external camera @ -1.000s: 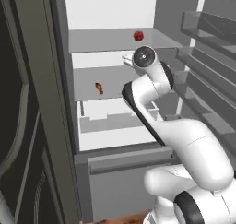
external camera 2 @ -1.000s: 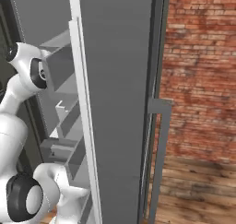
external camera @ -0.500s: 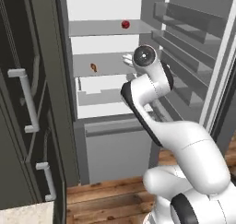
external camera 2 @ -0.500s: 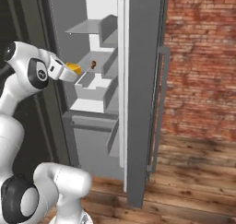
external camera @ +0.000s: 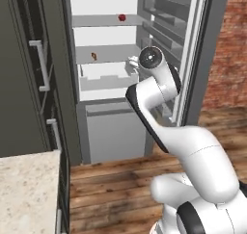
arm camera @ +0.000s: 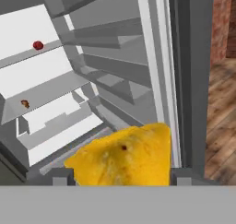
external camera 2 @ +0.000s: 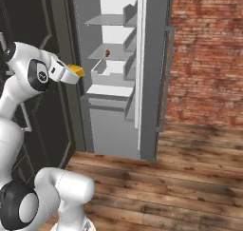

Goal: Take the cheese, chicken drumstick, and bell pepper from the fridge and place them on the plate on the dining counter to create an appetizer plate.

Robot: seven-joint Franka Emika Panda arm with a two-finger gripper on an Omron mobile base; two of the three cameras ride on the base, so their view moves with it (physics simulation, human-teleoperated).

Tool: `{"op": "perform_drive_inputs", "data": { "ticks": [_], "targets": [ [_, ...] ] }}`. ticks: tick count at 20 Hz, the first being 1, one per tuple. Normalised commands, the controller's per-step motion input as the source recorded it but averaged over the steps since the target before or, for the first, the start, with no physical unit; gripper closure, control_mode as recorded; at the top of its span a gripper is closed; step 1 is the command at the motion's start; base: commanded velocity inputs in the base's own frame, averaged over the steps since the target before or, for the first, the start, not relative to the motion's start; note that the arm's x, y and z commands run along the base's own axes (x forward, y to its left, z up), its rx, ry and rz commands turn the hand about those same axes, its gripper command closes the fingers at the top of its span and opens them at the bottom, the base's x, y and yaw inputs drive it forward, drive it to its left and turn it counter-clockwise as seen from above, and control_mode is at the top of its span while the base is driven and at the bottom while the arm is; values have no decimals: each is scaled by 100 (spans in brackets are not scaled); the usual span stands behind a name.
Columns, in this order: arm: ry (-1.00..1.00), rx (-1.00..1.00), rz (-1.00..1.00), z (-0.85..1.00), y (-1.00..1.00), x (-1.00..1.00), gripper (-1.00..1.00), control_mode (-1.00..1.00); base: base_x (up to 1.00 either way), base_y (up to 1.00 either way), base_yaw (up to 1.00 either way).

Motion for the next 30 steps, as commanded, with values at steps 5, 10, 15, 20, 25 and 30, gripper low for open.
{"op": "perform_drive_inputs", "data": {
  "ticks": [5,10,15,20,25,30],
  "targets": [
    [0,0,0,0,0,0,100,100,-98,-22,0],
    [0,0,0,0,0,0,100,100,-82,-22,0],
    [0,0,0,0,0,0,100,100,-28,-51,-19],
    [0,0,0,0,0,0,100,100,0,-58,-33],
    [0,0,0,0,0,0,100,100,0,-59,-39],
    [0,0,0,0,0,0,100,100,5,-71,-44]
  ]
}}
